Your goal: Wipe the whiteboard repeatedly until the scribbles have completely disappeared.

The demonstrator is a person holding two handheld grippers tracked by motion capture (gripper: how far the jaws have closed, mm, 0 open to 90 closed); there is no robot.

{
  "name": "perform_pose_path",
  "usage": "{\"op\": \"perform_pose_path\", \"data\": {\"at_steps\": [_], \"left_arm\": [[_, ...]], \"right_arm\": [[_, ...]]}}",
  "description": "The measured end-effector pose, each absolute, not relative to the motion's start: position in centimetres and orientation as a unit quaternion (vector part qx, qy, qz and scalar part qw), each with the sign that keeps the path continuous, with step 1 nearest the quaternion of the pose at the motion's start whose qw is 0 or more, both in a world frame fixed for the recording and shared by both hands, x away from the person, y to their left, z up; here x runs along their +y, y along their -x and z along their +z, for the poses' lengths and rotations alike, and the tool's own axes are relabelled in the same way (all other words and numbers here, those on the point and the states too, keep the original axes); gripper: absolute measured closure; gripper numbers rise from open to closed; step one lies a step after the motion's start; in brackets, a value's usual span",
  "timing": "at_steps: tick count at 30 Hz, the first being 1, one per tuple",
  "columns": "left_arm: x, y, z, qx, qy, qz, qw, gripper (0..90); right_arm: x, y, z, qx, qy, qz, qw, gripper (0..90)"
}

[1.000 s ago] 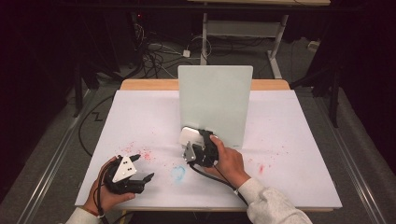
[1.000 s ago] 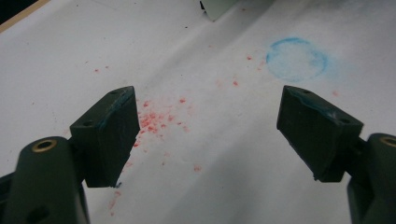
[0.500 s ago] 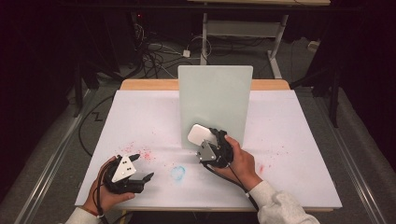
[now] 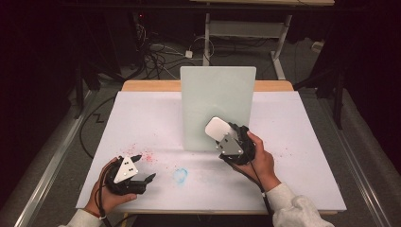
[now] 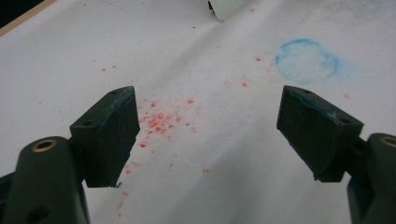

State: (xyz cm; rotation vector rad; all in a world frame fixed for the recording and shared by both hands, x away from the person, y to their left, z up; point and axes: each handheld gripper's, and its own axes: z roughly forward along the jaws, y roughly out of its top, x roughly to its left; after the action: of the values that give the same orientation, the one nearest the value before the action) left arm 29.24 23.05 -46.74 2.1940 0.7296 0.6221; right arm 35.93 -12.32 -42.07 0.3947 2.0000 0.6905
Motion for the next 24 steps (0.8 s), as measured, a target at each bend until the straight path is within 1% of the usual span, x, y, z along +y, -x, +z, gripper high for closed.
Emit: {"op": "perform_pose_path", "data": {"at_steps": [2, 11, 14, 17, 19, 21, 24], "left_arm": [[23.1, -29.4, -46.8, 0.279, -0.854, 0.247, 0.364, 20.1], [23.0, -29.3, -46.8, 0.281, -0.855, 0.240, 0.363, 20.1], [23.1, -29.3, -46.9, 0.278, -0.855, 0.244, 0.363, 20.1], [23.1, -29.3, -46.9, 0.279, -0.855, 0.244, 0.362, 20.1], [23.1, -29.3, -46.9, 0.280, -0.855, 0.243, 0.363, 20.1], [23.2, -29.3, -46.9, 0.280, -0.855, 0.243, 0.363, 20.1], [23.2, -29.3, -46.9, 0.280, -0.856, 0.244, 0.361, 20.1]], "right_arm": [[-12.9, -36.0, -41.8, 0.815, -0.170, 0.285, 0.476, 30.9], [-15.2, -36.6, -41.0, 0.799, -0.199, 0.281, 0.494, 30.9], [-15.6, -37.0, -41.3, 0.799, -0.206, 0.271, 0.495, 30.9], [-15.7, -37.5, -42.2, 0.803, -0.202, 0.247, 0.503, 30.9], [-15.8, -37.9, -42.9, 0.809, -0.199, 0.238, 0.500, 30.9], [-15.8, -37.9, -43.4, 0.806, -0.193, 0.234, 0.508, 30.8], [-15.7, -37.8, -43.5, 0.806, -0.191, 0.231, 0.510, 30.8]]}}
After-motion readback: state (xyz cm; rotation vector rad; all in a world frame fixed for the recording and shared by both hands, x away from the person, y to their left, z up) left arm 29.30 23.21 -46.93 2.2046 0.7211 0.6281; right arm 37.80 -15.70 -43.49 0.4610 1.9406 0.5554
